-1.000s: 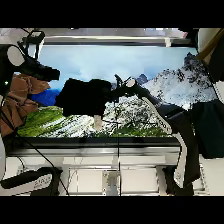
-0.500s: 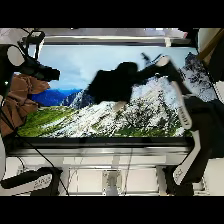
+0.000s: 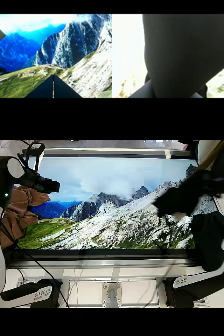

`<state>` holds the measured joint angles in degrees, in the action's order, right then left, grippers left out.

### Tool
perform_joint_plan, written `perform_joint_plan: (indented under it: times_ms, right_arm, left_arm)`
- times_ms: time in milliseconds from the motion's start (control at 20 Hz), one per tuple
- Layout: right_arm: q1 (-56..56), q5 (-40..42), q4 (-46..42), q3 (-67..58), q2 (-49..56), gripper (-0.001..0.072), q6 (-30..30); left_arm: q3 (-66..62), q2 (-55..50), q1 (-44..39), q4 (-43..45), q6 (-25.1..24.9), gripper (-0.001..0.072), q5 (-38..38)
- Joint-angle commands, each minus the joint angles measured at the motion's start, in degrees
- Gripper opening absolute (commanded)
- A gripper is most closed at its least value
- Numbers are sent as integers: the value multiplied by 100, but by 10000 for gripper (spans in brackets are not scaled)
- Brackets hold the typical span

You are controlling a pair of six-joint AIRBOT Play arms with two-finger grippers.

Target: Fold the clothes and pants, and hang the long-sleeved shirts on hangers.

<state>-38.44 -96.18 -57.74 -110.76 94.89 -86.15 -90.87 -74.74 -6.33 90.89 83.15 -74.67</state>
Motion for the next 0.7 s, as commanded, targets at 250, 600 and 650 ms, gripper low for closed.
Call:
perform_joint_plan:
  times_ms: [250, 600, 650]
  right_arm:
    - [-3189, -927, -920, 0, -1078, 14, 98]
    - [-3508, -927, -2435, 1248, -1012, 43, 72]
    - [-3504, -929, -2354, 1443, -1008, 213, 66]
  left_arm:
    - [2, -2, 0, -4, 160, 10, 4]
    - [2, -2, 0, -2, 160, 10, 4]
    - [2, -2, 0, -2, 160, 10, 2]
